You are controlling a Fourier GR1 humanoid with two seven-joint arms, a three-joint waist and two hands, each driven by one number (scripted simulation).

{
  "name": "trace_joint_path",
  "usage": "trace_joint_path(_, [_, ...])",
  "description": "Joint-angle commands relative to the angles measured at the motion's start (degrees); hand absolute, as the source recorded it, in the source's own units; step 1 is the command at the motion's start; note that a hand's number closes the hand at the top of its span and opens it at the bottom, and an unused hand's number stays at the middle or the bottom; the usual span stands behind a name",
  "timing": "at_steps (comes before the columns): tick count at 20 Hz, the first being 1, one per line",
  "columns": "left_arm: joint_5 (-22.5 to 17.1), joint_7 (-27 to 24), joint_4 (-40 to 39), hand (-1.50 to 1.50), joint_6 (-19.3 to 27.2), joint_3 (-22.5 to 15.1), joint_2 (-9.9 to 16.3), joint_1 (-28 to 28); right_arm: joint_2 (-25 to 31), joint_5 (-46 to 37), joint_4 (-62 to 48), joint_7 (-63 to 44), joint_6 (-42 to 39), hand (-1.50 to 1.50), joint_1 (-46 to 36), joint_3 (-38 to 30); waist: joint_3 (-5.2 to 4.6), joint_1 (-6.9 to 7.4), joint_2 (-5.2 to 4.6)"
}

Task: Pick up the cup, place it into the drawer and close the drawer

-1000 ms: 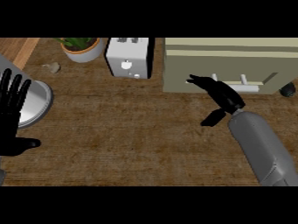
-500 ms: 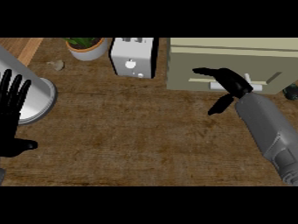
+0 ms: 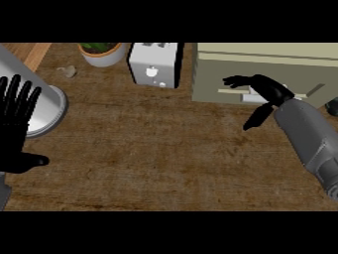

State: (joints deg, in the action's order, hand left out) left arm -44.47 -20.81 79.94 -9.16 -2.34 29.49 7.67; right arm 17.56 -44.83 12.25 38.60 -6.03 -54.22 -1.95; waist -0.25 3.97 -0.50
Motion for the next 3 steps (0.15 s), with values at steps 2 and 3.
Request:
trace_joint_path(2, [0.7, 1.1, 0.9, -1.5, 1.8, -0.2, -0.6, 1.8, 2.7, 0.0, -3.1, -5.6, 3.1, -1.5, -4.5, -1.7, 0.5, 1.39, -1.7])
trace_joint_path(3, [0.4, 1.7, 0.9, -1.5, 2.1, -0.1, -0.6, 0.9, 3.9, 0.4, -3.3, -5.0, 2.0, -1.5, -4.8, -2.2, 0.49, 1.24, -1.53])
